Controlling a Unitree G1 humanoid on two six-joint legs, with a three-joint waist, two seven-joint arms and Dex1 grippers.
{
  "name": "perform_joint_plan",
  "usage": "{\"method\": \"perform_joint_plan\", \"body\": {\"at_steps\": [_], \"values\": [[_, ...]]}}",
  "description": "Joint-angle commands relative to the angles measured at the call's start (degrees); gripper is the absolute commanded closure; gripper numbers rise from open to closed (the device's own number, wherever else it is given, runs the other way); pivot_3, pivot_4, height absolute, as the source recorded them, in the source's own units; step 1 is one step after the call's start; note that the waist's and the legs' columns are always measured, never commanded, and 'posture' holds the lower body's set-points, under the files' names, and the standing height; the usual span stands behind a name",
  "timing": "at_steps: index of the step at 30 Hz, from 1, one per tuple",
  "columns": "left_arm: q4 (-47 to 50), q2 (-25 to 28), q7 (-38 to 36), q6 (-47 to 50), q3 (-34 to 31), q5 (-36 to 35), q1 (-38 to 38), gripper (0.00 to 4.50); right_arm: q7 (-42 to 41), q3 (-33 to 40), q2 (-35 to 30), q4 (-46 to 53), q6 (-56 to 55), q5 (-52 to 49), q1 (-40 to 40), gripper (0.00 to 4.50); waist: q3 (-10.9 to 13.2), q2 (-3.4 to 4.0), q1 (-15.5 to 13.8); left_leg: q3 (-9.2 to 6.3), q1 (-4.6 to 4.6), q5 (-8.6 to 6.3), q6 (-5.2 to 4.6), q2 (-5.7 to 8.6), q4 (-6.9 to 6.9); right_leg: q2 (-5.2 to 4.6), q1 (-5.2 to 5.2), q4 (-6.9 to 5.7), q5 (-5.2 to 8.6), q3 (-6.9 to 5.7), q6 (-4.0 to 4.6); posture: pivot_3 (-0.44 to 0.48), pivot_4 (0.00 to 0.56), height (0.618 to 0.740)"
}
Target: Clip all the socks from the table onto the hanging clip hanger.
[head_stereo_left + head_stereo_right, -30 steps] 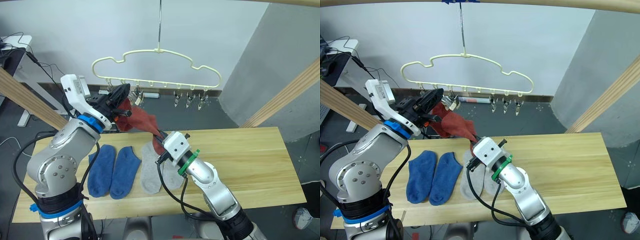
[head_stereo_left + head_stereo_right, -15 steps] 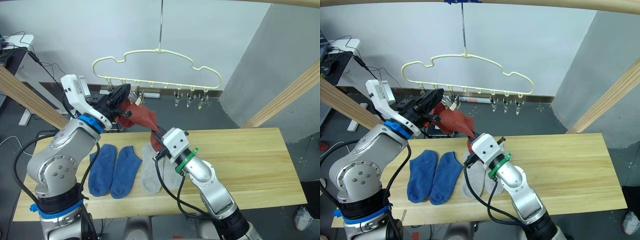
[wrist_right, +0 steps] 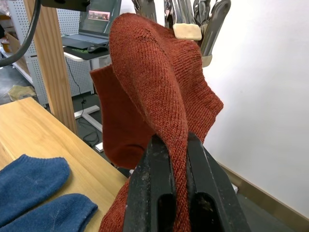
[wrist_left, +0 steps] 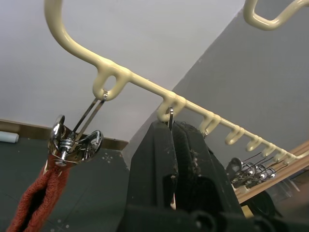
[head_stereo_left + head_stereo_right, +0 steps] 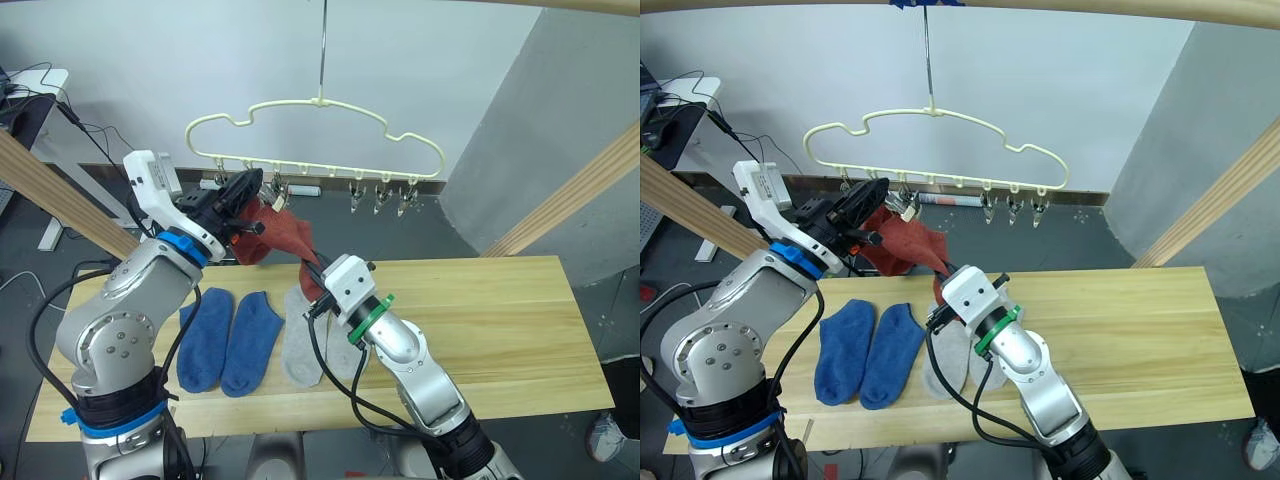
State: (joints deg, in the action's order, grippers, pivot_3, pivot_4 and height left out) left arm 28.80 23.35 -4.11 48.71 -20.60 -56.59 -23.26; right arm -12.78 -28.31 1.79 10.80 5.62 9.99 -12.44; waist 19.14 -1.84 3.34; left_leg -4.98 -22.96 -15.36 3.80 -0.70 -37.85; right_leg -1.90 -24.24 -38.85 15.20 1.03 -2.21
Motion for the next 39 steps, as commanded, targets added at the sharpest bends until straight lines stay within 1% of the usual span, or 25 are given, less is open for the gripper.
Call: {"method": "perform_joint_plan", "body": {"at_steps": [1,5,10,13,16,19,22,24,27,30,32,34,35,38,39], "values": [[2.97,0.85,-0.51,-1.62,-0.26,-0.75,0.37,3.33,-0.23,-0.75,1.31,0.62,-1.62,-0.45,-0.69,4.5,0.0,0.0,0.0,0.0,0.0,0.0,-0.01,0.0,0.0,0.0,0.0,-0.01,0.0,-0.01,0.0,-0.098,0.321,0.74],[3.46,1.43,-1.28,-1.64,-0.02,-1.19,1.19,2.07,-0.28,-0.89,1.74,-0.08,-1.67,-0.3,-0.95,4.5,0.0,0.0,0.0,0.0,0.02,-0.01,-0.02,0.0,-0.01,0.0,0.0,-0.03,0.0,0.01,0.0,-0.097,0.32,0.74],[4.34,2.84,-2.51,-2.35,0.61,0.31,2.58,2.07,-1.36,-1.18,1.95,-1.28,-0.95,-0.73,-1.27,4.5,0.0,0.0,0.0,0.0,0.03,-0.01,-0.01,-0.01,0.0,0.01,0.0,-0.03,0.0,0.0,0.0,-0.093,0.319,0.74],[5.08,4.49,-3.73,-4.18,1.93,4.22,3.93,2.05,-2.45,-1.2,1.96,-1.27,1.06,-1.15,-1.33,3.67,0.0,0.0,-0.01,0.0,0.02,-0.01,-0.01,-0.01,0.0,0.01,0.0,-0.03,0.0,0.0,0.0,-0.091,0.319,0.74],[5.48,6.24,-5.58,-7.48,3.63,9.3,5.49,2.05,-4.1,-1.78,0.29,-0.25,3.31,-0.06,-1.18,2.64,0.0,0.0,0.0,0.0,0.04,-0.01,-0.02,0.0,0.0,0.01,0.0,-0.04,0.0,0.01,0.01,-0.097,0.319,0.74],[6.55,8.01,-8.83,-12.84,6.07,15.91,8.09,2.05,-6.69,-1.08,-2.98,3.23,4.09,-0.65,0.46,2.64,0.0,0.0,0.0,0.01,0.04,-0.01,-0.02,0.0,0.01,0.01,0.0,-0.03,0.0,0.03,0.01,-0.104,0.32,0.74],[7.11,8.38,-11.14,-19.31,7.67,22.56,11.84,2.05,-11.95,0.94,-9.01,10.4,6.9,-3.76,3.86,2.64,0.0,0.0,-0.12,0.02,0.01,-0.01,-0.01,0.0,0.03,-0.01,0.0,0.04,0.0,0.03,0.01,-0.108,0.319,0.74],[7.61,8.02,-12.41,-21.47,8.85,24.65,13.65,2.05,-14.4,2.03,-12.3,13.63,8.21,-5.2,5.23,2.64,-0.01,0.0,-0.11,0.04,0.01,-0.02,-0.01,0.01,0.05,-0.04,0.0,0.07,0.0,0.05,0.0,-0.112,0.318,0.74],[9.04,4.95,-11.62,-25.63,12.26,28.66,15.95,2.05,-20.93,6.93,-21.15,21.46,10.29,-10.25,9.24,2.64,-0.01,0.03,-0.24,0.03,0.01,-0.04,-0.04,0.02,0.03,-0.06,0.03,0.07,0.01,0.03,0.0,-0.124,0.313,0.74],[8.21,2.76,-11.84,-28.36,15.65,32.58,16.46,2.05,-24.47,12.81,-26.38,26.81,13.77,-17.03,11.59,2.64,-0.02,0.0,-0.15,0.04,0.01,-0.04,-0.06,0.08,-0.02,-0.09,0.09,0.12,0.01,0.01,-0.02,-0.137,0.311,0.74],[6.0,-0.46,-10.15,-31.32,18.23,36.06,16.28,2.05,-26.26,18.76,-29.8,29.79,16.44,-21.37,11.74,2.64,-0.02,0.03,0.01,0.04,0.04,-0.04,-0.06,0.03,-0.02,-0.03,0.1,0.09,0.0,0.02,-0.01,-0.157,0.308,0.74],[4.62,-2.97,-8.95,-32.8,19.25,38.05,16.12,2.05,-26.78,21.81,-31.54,31.23,18.2,-23.93,11.44,2.64,-0.04,0.01,0.25,0.11,0.08,-0.03,-0.07,0.03,-0.04,-0.01,0.11,0.03,0.0,0.09,-0.02,-0.157,0.308,0.74],[3.36,-4.19,-8.4,-34.1,20.39,39.89,15.88,2.05,-26.6,23.52,-32.15,31.72,19.47,-25.32,11.08,2.64,-0.04,0.02,0.36,0.1,0.09,-0.03,-0.08,0.02,-0.07,0.04,0.11,0.01,0.0,0.09,-0.02,-0.172,0.304,0.74],[0.53,-7.11,-8.16,-36.44,22.38,42.44,15.43,2.05,-26.13,26.29,-33.76,32.73,21.46,-27.23,10.44,2.64,-0.04,0.01,0.53,0.06,0.11,-0.02,-0.1,-0.02,-0.07,0.15,0.11,-0.05,-0.01,0.08,-0.01,-0.182,0.304,0.74],[-0.56,-7.95,-7.72,-37.55,22.81,43.74,15.16,2.05,-26.21,26.93,-34.35,33.06,21.94,-27.82,10.4,2.64,-0.04,0.01,0.65,0.06,0.11,-0.02,-0.1,-0.02,-0.07,0.15,0.11,-0.05,-0.01,0.08,-0.01,-0.199,0.304,0.74]]}}
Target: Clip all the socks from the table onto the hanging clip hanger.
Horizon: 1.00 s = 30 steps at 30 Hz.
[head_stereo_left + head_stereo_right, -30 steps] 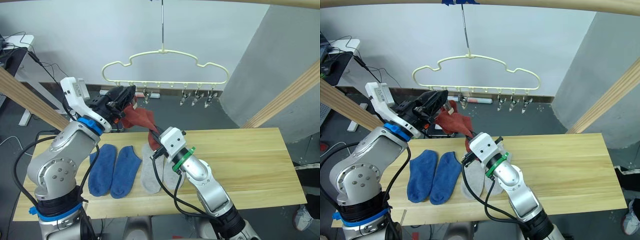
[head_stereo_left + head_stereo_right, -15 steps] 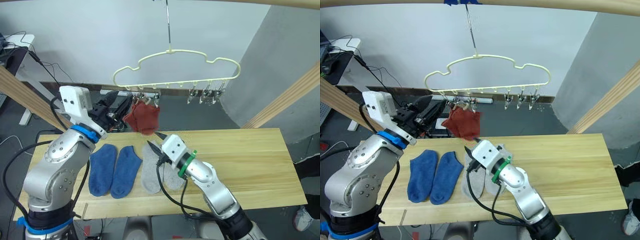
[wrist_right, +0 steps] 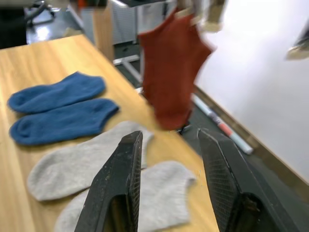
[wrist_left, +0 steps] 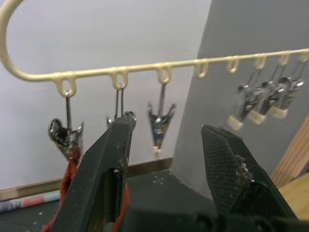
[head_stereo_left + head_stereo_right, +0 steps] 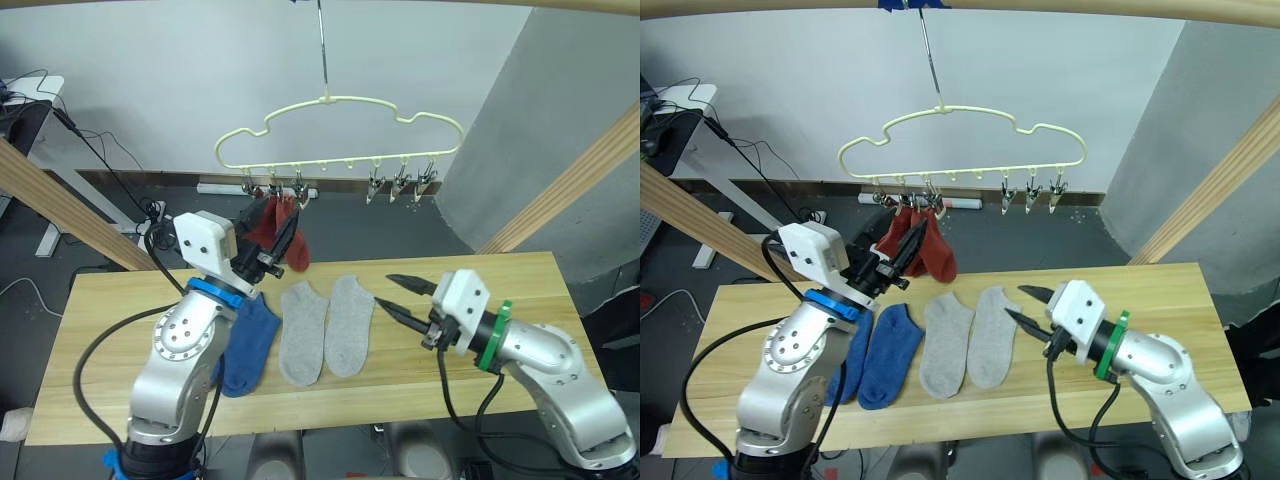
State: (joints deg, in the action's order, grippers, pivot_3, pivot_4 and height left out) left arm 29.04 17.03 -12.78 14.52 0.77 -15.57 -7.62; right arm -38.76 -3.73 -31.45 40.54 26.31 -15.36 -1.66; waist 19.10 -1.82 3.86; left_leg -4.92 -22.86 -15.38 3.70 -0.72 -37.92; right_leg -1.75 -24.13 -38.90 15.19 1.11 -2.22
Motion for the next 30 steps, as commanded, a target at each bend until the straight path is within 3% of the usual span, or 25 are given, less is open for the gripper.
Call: {"method": "perform_joint_plan", "body": {"at_steps": [1,2,10,30], "values": [[-2.08,-2.79,2.24,-4.37,2.14,4.72,-0.89,2.23,-0.32,3.27,-1.82,3.84,1.92,-3.06,-0.18,2.62,0.0,0.0,0.29,0.0,-0.02,0.0,0.0,0.0,-0.02,0.0,0.0,0.01,0.0,0.01,0.0,-0.199,0.304,0.74],[-3.1,-3.87,2.29,-4.62,2.94,5.06,-1.33,2.44,-0.36,3.85,-2.46,4.22,2.32,-3.5,0.03,2.62,0.0,0.0,0.45,0.02,-0.02,0.0,0.0,0.01,-0.02,-0.01,0.0,0.01,0.0,0.02,0.0,-0.199,0.304,0.74],[-6.06,-8.05,3.73,-5.89,3.27,7.82,-3.44,2.44,1.06,4.63,-4.06,5.71,4.42,-5.53,-0.58,2.62,-0.01,-0.02,1.25,0.02,-0.05,0.0,-0.01,0.04,-0.03,-0.04,0.0,0.02,-0.02,0.0,0.0,-0.227,0.303,0.74],[-11.28,-10.9,5.64,-6.02,0.99,9.7,-9.89,2.44,3.03,5.38,-3.65,6.95,6.7,-9.52,-4.18,2.62,-0.01,-0.02,1.44,0.03,-0.04,0.0,-0.01,0.04,-0.09,-0.01,0.01,-0.04,-0.02,0.01,-0.01,-0.25,0.305,0.74]]}}
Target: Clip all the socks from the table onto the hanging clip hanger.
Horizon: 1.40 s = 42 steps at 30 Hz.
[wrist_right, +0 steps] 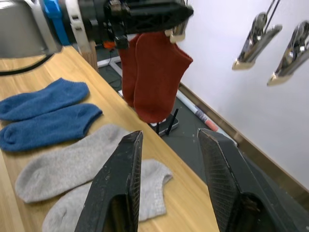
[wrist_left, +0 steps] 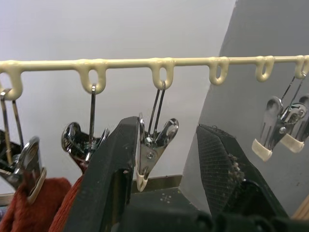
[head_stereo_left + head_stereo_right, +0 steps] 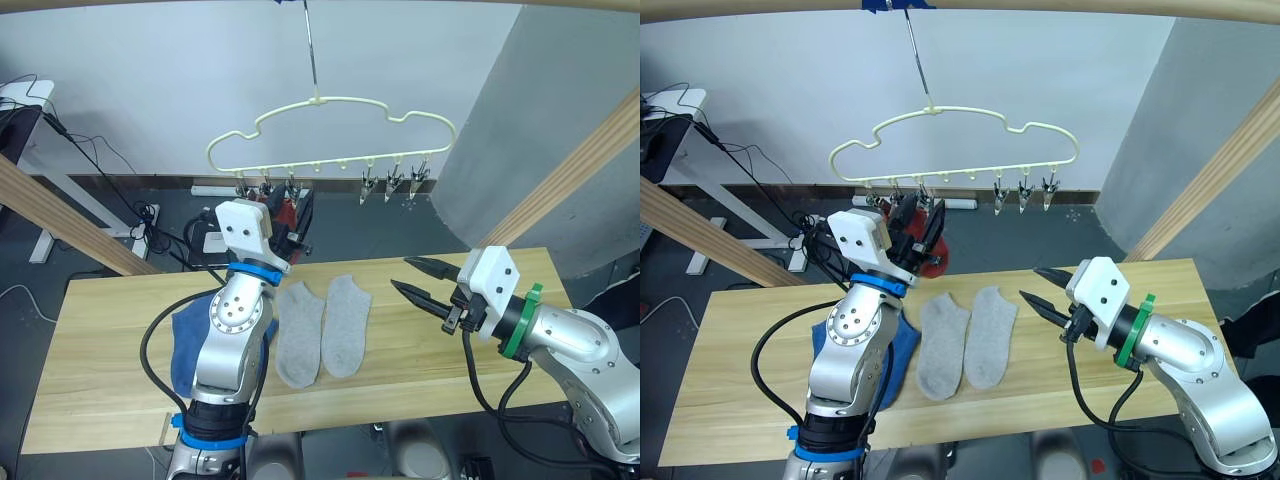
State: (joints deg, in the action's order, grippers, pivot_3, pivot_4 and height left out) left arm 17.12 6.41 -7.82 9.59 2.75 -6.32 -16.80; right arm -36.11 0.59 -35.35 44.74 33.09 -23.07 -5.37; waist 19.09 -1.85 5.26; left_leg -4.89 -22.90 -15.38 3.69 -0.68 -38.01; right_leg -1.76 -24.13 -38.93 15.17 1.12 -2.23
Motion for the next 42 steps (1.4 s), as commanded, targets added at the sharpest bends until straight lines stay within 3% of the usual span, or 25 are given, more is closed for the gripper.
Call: {"method": "perform_joint_plan", "body": {"at_steps": [1,23,26,31,33,39,42], "values": [[0.55,-0.23,0.65,-1.26,-0.96,0.57,-0.81,2.44,0.51,1.07,0.2,2.73,-0.07,-1.99,-0.57,2.62,0.0,0.0,0.08,0.0,0.0,0.0,0.0,0.0,0.0,0.0,0.0,0.0,0.0,0.0,0.0,-0.25,0.305,0.74],[2.08,-1.03,2.73,1.58,-0.62,1.99,-3.13,2.44,1.49,0.92,-0.51,2.08,-0.17,-2.92,-0.57,2.62,0.0,0.0,0.47,0.0,-0.01,0.0,0.0,0.0,-0.04,-0.01,0.01,-0.03,-0.01,0.0,0.0,-0.247,0.309,0.74],[2.35,-1.14,2.8,1.53,-0.64,2.12,-2.95,2.99,1.61,0.87,-0.5,2.06,-0.2,-2.98,-0.53,2.62,0.0,0.0,0.48,0.0,0.0,0.0,0.0,0.0,-0.04,-0.01,0.01,-0.03,-0.01,0.0,0.0,-0.246,0.308,0.74],[2.87,-1.17,2.56,1.73,-0.84,2.22,-2.7,4.27,1.86,0.34,-0.4,2.22,-0.24,-2.9,-0.44,2.62,0.0,0.0,0.47,0.0,0.0,0.0,0.0,0.0,-0.05,-0.01,0.01,-0.04,-0.01,0.0,0.0,-0.244,0.309,0.74],[3.22,-1.17,2.55,1.86,-0.88,2.27,-2.42,4.49,1.93,0.14,-0.36,2.32,-0.27,-2.89,-0.39,2.62,0.0,0.0,0.47,0.0,0.0,0.0,0.0,0.0,-0.05,-0.01,0.01,-0.04,-0.01,0.0,0.0,-0.242,0.309,0.74],[4.1,-0.73,2.07,2.34,-1.06,2.24,-2.04,4.49,2.96,-1.59,-0.96,1.81,-0.21,-0.44,0.17,2.62,0.0,0.0,0.47,0.0,0.0,0.0,0.0,0.0,-0.05,-0.01,0.01,-0.04,-0.01,0.0,0.0,-0.233,0.313,0.74],[4.7,1.25,-0.52,3.28,-1.88,0.68,-2.41,4.5,8.33,-7.79,-0.59,0.5,3.94,5.51,3.58,2.08,-0.01,-0.01,0.43,-0.01,0.0,0.0,0.0,0.0,-0.04,-0.01,0.01,-0.04,-0.01,-0.01,0.0,-0.223,0.321,0.74]]}}
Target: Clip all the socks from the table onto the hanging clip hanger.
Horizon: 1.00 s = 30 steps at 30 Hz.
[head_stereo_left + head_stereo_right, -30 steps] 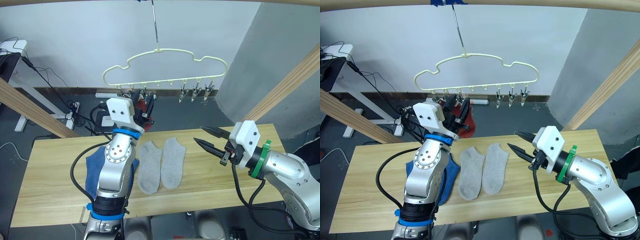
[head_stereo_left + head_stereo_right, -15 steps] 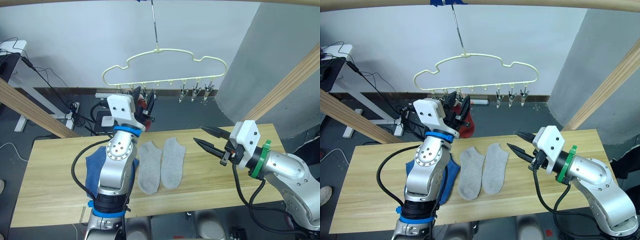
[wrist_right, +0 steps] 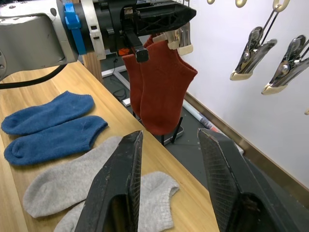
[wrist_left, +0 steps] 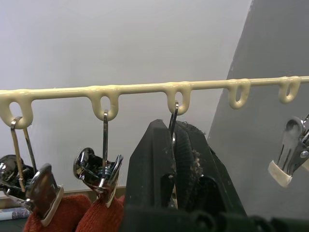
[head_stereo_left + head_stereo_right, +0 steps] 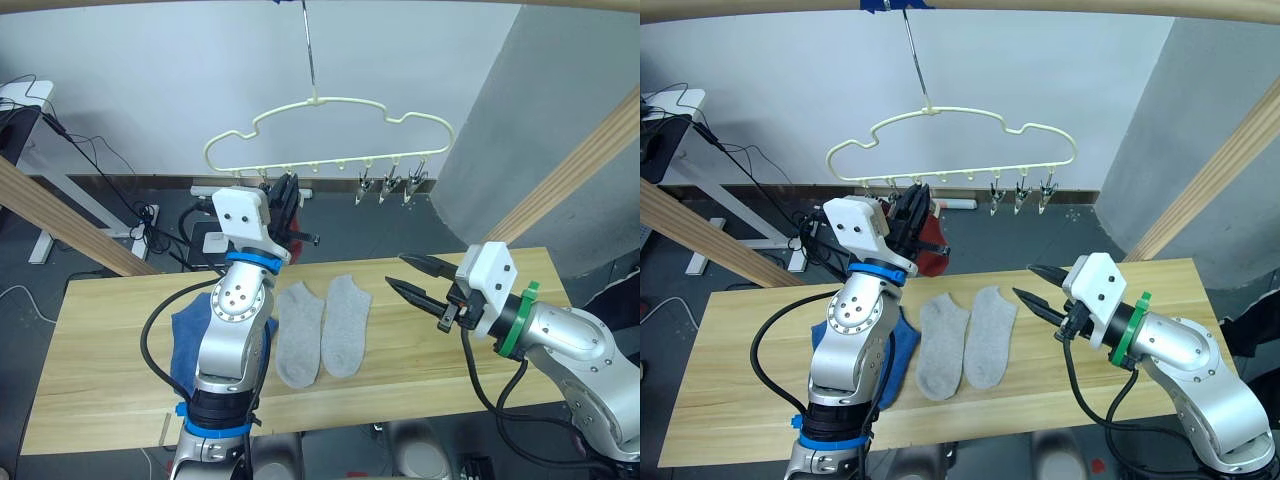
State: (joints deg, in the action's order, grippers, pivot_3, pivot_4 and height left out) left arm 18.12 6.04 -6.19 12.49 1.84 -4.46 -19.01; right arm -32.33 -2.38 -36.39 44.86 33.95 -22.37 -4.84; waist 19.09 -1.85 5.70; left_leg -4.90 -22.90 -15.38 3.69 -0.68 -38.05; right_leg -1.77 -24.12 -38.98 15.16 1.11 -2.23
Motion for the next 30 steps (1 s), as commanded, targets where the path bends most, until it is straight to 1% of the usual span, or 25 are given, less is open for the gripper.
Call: {"method": "perform_joint_plan", "body": {"at_steps": [1,3,5,6,7,9,11,14,15,18,27,30], "values": [[3.88,2.28,-2.86,0.65,-1.24,-1.67,-0.37,4.5,6.49,-6.65,1.34,0.2,4.19,6.31,3.92,1.78,0.0,0.0,-0.03,-0.02,0.0,0.0,0.0,-0.01,0.01,0.0,0.0,0.0,0.0,-0.02,0.0,-0.223,0.321,0.74],[4.27,3.4,-4.12,1.69,-1.8,-2.95,-0.73,4.5,10.25,-10.92,3.6,-0.32,6.18,9.82,4.57,1.05,0.0,0.0,-0.02,-0.04,0.0,0.0,0.0,-0.02,0.03,0.01,-0.02,-0.02,0.0,-0.03,0.0,-0.22,0.324,0.74],[4.79,4.37,-5.0,3.05,-2.82,-4.12,-1.17,4.5,14.04,-17.54,6.56,-2.8,8.87,14.02,4.71,0.31,0.0,-0.01,0.14,0.03,0.02,0.0,0.01,-0.01,0.02,-0.01,-0.03,-0.03,0.0,0.04,0.0,-0.213,0.33,0.74],[5.13,5.09,-5.69,3.63,-3.17,-4.48,-1.31,4.5,15.71,-20.9,8.21,-4.77,8.73,16.67,4.24,0.02,0.0,-0.01,0.14,0.02,0.03,0.0,0.01,-0.02,0.01,0.0,-0.02,-0.02,0.0,0.03,0.0,-0.203,0.335,0.74],[5.38,5.6,-6.18,4.06,-3.38,-4.74,-1.4,4.5,16.82,-23.12,9.36,-6.1,8.54,18.57,3.87,0.02,0.0,-0.01,0.17,0.02,0.03,0.01,0.01,-0.02,0.01,0.0,-0.02,-0.02,0.0,0.03,0.0,-0.203,0.335,0.74],[5.9,6.7,-7.07,5.23,-3.94,-5.52,-1.44,4.5,20.51,-27.15,13.94,-11.94,6.93,22.97,1.77,0.02,0.0,0.0,0.22,0.0,0.05,0.01,0.01,-0.04,0.02,0.03,-0.03,-0.02,0.01,0.02,-0.01,-0.193,0.339,0.74],[6.28,7.53,-7.75,6.09,-4.31,-6.23,-1.41,4.5,23.33,-29.06,18.55,-17.47,7.05,25.39,-0.06,0.02,0.0,0.0,0.43,0.0,0.06,0.01,0.01,-0.08,0.02,0.07,-0.03,-0.02,0.01,0.02,-0.01,-0.189,0.339,0.74],[6.64,8.17,-8.2,6.82,-4.48,-6.66,-1.44,4.5,25.47,-28.84,23.79,-22.34,8.71,26.82,-0.96,0.02,0.0,0.0,0.33,-0.03,0.06,0.01,0.02,-0.1,0.04,0.09,-0.04,-0.02,0.0,0.01,0.01,-0.189,0.339,0.74],[6.89,8.2,-8.11,7.09,-4.61,-6.76,-1.4,4.5,25.77,-28.62,25.02,-22.99,8.97,27.03,-0.93,0.02,0.0,-0.01,0.17,-0.02,0.05,0.01,0.02,-0.1,0.05,0.08,-0.05,-0.02,0.0,0.02,0.01,-0.17,0.336,0.74],[7.44,8.54,-8.26,7.72,-4.64,-6.67,-1.36,4.5,26.78,-28.4,29.85,-26.22,9.89,26.2,-0.1,0.02,0.0,0.0,-0.2,-0.02,0.01,0.01,0.02,-0.06,0.05,0.03,-0.05,0.02,-0.01,0.01,0.02,-0.166,0.336,0.74],[6.91,9.23,-8.81,8.13,-5.5,-7.23,-1.52,4.5,30.06,-26.45,38.43,-30.32,11.0,26.07,0.82,0.02,0.0,0.0,-0.56,-0.04,0.02,0.0,0.01,-0.08,0.09,0.03,-0.08,0.01,-0.01,0.0,0.02,-0.16,0.334,0.74],[6.59,9.39,-8.79,7.73,-5.55,-7.37,-1.41,4.5,31.45,-27.36,39.98,-33.11,9.92,27.16,0.58,0.02,0.0,0.0,-0.59,-0.04,0.02,0.0,0.01,-0.08,0.08,0.04,-0.08,0.01,-0.01,0.0,0.02,-0.159,0.33,0.74]]}}
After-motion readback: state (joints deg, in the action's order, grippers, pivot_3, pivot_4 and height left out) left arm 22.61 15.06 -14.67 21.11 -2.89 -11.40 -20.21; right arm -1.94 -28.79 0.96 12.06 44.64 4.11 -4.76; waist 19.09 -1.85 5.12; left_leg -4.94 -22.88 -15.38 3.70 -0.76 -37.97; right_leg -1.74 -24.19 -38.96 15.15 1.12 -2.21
